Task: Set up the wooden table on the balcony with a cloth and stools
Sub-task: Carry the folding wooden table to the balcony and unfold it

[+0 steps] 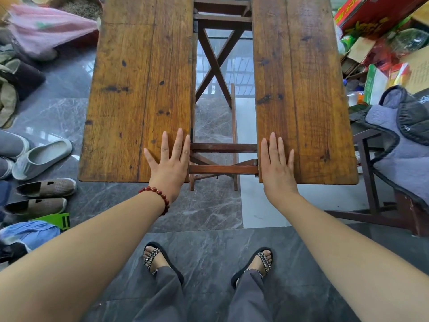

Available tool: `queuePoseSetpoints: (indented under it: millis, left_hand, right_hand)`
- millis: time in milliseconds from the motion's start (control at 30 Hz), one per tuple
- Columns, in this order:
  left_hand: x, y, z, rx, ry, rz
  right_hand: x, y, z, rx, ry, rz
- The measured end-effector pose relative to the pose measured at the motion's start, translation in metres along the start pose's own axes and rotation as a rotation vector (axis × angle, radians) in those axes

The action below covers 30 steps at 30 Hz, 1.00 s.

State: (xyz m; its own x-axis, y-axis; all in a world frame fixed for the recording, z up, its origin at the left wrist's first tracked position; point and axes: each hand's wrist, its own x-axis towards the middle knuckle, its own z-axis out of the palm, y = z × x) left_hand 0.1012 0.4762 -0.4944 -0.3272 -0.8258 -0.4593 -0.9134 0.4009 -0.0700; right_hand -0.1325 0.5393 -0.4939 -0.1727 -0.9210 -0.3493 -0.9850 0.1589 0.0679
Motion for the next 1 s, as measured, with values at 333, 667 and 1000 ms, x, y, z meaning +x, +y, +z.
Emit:
queuePoseSetpoints:
  millis: [333, 667, 1000]
  left_hand:
    - [0.010, 0.020, -0.015, 0.074, -0.031, 0.103]
    - [0.014, 0.023, 0.003, 0.054, -0.068, 0.067]
    - [0.011, 0.027, 0.013, 0.056, -0.094, 0.045]
  right_hand:
    - [-0.002, -0.026, -0.004, 0.112, 0.013, -0.151]
    - [0.000, -0.018, -0.003, 0.097, -0.101, -0.230]
    - [-0.006, -0.016, 0.011, 0.050, -0.143, -0.070]
